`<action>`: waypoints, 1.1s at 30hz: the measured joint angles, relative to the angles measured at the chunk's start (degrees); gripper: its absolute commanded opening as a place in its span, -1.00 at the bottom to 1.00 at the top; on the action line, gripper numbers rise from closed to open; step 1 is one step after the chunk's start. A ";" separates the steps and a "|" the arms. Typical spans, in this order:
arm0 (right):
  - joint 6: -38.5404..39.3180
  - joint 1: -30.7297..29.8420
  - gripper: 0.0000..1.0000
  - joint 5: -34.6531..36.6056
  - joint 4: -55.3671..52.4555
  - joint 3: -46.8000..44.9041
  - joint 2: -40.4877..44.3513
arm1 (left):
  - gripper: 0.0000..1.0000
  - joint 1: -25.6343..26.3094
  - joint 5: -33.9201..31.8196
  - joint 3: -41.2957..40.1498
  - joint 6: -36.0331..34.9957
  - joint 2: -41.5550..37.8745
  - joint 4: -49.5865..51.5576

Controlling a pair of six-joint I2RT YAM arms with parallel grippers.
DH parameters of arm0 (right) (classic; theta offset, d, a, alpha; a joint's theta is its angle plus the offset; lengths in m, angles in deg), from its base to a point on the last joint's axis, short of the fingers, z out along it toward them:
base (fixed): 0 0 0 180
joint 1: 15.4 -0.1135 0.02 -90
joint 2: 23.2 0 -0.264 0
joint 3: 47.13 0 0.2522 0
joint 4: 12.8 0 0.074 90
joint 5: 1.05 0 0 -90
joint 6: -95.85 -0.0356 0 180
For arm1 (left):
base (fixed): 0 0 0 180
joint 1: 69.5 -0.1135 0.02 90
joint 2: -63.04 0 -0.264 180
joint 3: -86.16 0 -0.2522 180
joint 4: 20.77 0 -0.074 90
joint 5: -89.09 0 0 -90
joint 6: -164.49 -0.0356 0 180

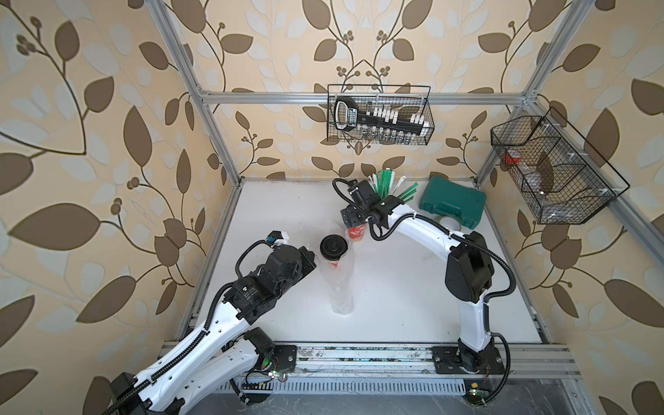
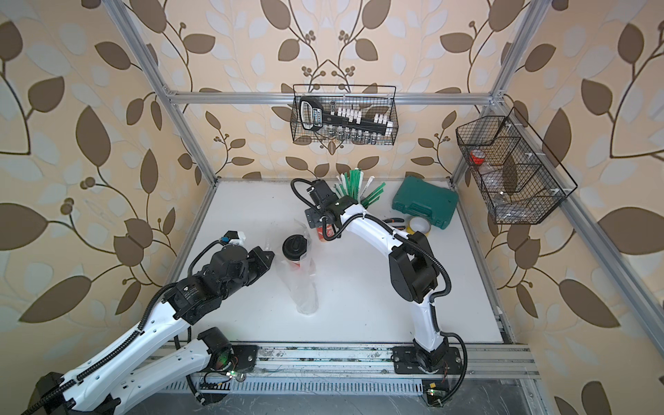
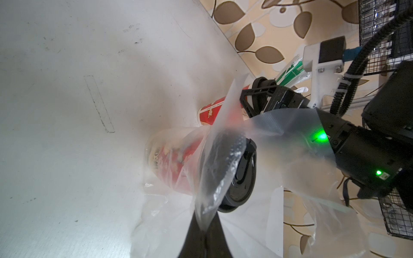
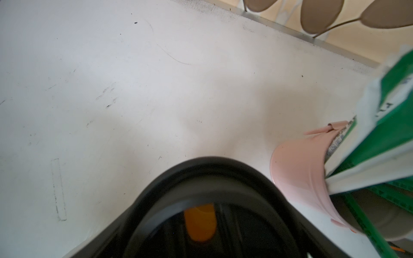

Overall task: Pack milk tea into plastic carrier bags
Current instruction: Pick up the milk tea cup at the center of the board.

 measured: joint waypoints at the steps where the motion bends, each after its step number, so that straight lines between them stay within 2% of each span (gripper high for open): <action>1: 0.04 -0.04 0.74 0.02 -0.04 0.00 0.02 | -1.00 0.00 0.00 0.00 0.00 0.00 -0.02; 9: 0.87 -1.18 0.69 -0.74 -2.45 0.00 2.54 | -1.00 -0.37 0.00 0.00 0.02 0.00 0.00; 22: 2.73 -4.00 0.53 -4.28 -15.56 8.26 21.86 | -1.00 -0.37 0.07 0.00 0.02 0.44 -0.11; 28: 2.43 -6.62 0.45 -6.47 -19.52 12.09 27.21 | -1.00 -0.37 0.09 0.00 0.02 0.76 -0.68; 33: 1.38 -8.00 0.43 -11.04 -20.44 12.22 30.29 | -1.00 -0.37 0.24 0.00 0.04 1.03 -1.33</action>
